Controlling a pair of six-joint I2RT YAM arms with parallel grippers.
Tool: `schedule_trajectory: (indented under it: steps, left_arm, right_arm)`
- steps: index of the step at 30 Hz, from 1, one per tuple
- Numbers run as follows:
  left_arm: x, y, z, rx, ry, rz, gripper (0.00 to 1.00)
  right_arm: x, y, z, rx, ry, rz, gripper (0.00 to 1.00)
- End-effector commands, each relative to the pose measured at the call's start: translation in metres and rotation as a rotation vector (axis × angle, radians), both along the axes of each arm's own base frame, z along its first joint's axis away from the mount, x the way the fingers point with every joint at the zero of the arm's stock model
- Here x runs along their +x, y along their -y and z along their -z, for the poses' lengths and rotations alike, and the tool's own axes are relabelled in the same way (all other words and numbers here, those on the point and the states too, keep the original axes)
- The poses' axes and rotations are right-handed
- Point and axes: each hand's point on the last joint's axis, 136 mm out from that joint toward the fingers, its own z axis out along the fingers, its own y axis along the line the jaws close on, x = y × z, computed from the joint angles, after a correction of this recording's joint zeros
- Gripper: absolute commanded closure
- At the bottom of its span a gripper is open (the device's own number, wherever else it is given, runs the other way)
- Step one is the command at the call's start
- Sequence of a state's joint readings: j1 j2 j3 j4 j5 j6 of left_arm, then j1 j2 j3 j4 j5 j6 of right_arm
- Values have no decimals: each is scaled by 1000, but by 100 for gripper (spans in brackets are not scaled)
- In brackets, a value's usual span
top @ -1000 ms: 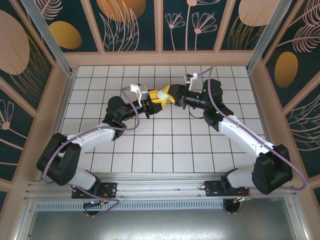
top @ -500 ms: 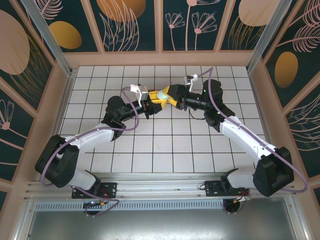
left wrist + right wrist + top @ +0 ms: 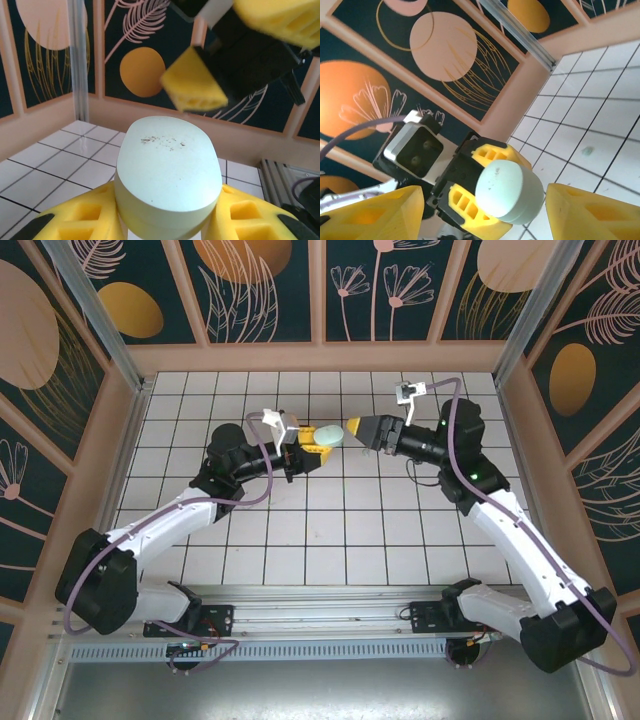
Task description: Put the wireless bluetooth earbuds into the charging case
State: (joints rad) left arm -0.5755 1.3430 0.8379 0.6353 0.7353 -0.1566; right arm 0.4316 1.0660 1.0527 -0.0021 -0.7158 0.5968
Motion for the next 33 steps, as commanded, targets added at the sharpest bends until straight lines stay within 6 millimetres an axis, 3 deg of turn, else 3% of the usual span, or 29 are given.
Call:
schedule_trajectory:
  steps: [1, 5, 16, 24, 33]
  left_arm:
    - [-15, 1, -10, 17, 30, 66, 74]
    - [-18, 2, -6, 34, 20, 87, 75]
    - [-25, 3, -9, 50, 5, 129, 75]
    - [-27, 5, -12, 70, 12, 145, 75]
    - [-29, 6, -12, 75, 5, 167, 75]
  right_arm:
    - [-20, 2, 3, -149, 224, -77, 33]
    - [-22, 5, 29, -261, 315, -99, 31]
    - [-29, -14, 55, -329, 367, -214, 28]
    - [-32, -22, 63, -322, 361, -275, 27]
    - [-12, -17, 59, -363, 363, -165, 27]
